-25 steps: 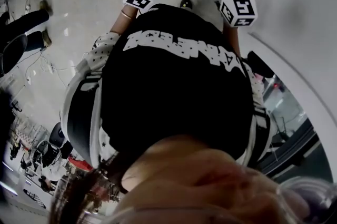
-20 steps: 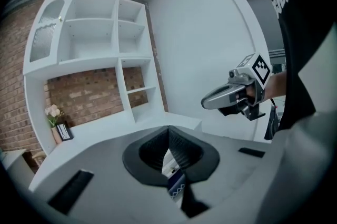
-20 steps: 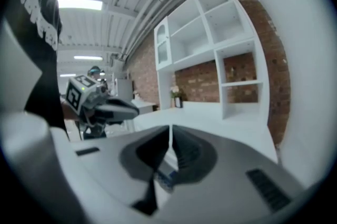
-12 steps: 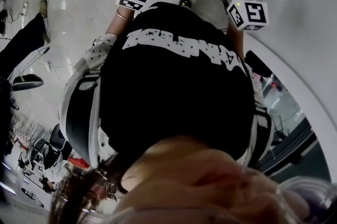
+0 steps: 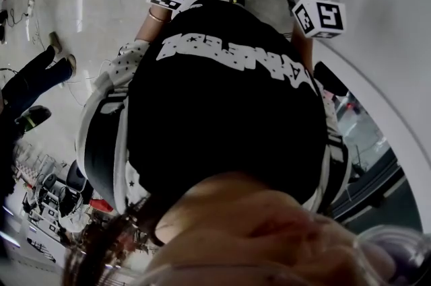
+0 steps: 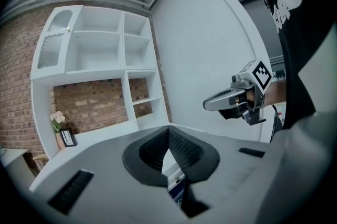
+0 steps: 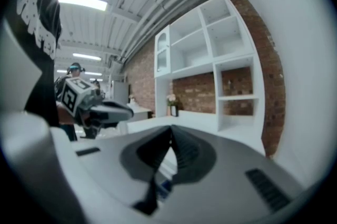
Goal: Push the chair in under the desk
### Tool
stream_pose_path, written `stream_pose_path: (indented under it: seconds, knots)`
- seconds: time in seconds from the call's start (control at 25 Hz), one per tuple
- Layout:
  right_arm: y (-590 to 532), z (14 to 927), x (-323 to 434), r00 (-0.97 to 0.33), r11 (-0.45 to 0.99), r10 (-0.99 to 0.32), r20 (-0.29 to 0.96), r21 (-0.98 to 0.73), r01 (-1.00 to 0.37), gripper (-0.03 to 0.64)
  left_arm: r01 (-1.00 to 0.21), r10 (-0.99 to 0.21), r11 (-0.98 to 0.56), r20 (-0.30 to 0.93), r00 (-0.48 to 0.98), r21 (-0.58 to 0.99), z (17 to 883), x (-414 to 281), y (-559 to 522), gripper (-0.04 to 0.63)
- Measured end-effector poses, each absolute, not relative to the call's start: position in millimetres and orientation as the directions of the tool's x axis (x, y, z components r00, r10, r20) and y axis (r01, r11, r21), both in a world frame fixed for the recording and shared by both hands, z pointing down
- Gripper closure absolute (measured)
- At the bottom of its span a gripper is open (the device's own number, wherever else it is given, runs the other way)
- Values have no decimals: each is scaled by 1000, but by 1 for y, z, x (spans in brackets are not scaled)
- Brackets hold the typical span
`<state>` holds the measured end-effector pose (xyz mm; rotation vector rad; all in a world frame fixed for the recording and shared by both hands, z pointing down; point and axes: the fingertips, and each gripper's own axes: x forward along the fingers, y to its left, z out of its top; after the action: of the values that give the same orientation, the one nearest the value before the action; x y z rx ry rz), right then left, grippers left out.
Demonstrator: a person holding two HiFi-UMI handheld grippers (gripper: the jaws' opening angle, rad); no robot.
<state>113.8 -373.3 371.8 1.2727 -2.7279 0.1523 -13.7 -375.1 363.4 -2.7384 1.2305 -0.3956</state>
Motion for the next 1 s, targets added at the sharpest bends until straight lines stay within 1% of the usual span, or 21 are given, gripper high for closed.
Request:
stream_pose_path:
  seconds: [0.48,1.0]
  knots:
    - [-371,368,114,-631,631,-763,137,-54,-774,586,-710,-746,-665,189,638,-230,361,-12,-372,560]
    - [-369,358,113,-631,632,-768,111,-34,-775,586,-706,-743,-669,187,643,-233,357,-9,-371,560]
